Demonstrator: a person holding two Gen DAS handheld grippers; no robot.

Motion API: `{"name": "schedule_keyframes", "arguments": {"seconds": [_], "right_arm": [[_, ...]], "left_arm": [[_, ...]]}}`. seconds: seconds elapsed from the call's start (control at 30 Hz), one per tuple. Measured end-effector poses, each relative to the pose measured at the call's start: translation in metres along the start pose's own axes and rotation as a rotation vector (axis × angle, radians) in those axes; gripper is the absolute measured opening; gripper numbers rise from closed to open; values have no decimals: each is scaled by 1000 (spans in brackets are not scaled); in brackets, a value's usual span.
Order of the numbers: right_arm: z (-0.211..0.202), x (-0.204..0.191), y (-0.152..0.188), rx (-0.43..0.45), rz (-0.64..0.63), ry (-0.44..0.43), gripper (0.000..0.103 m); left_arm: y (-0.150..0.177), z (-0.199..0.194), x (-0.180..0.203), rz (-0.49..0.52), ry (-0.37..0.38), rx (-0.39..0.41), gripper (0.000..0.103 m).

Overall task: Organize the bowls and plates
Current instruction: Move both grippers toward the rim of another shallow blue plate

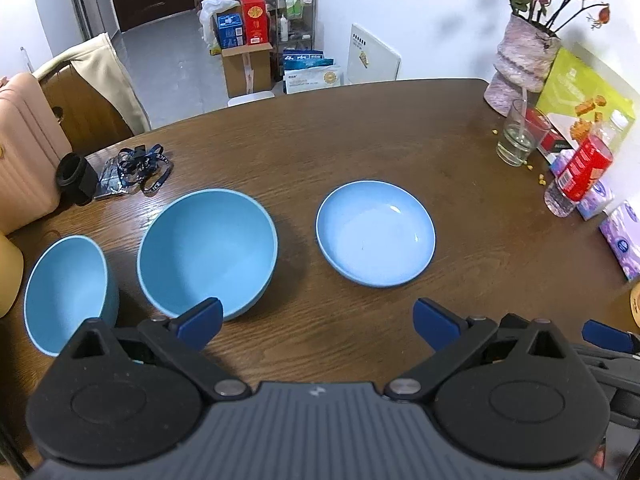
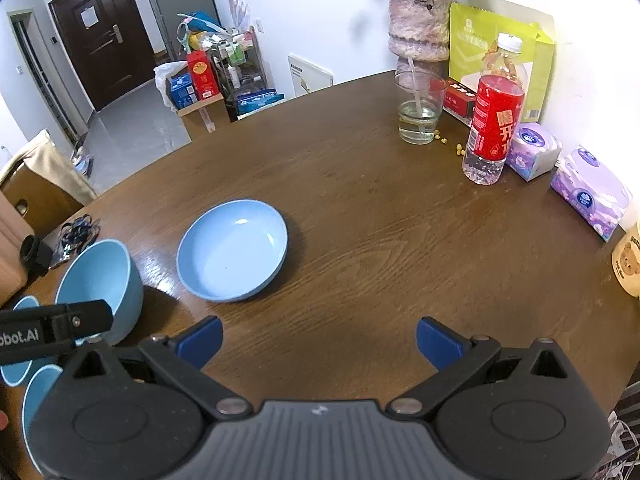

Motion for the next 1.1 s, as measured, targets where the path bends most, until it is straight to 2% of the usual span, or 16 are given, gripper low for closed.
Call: {"name": "schedule_keyframes", "arguments": {"seconds": [0.47,1.1], "right_arm": [[47,16,-25,-39,33,2,103],[112,33,-37,-109,52,9,103]], "left_arm": [[-29,43,19,-2,-48,-23,103],[-46,107,31,1,-90,-72,103]]}}
Point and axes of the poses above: each gripper's, at about its wrist camera, not at the fingertips, and z roughly the way its jaws point, x to its right, y to its underside, the point moved 6 cm from there along z, roughly the way its jaws point, and after that the axes turned 6 degrees about x, right-handed, at the moved point
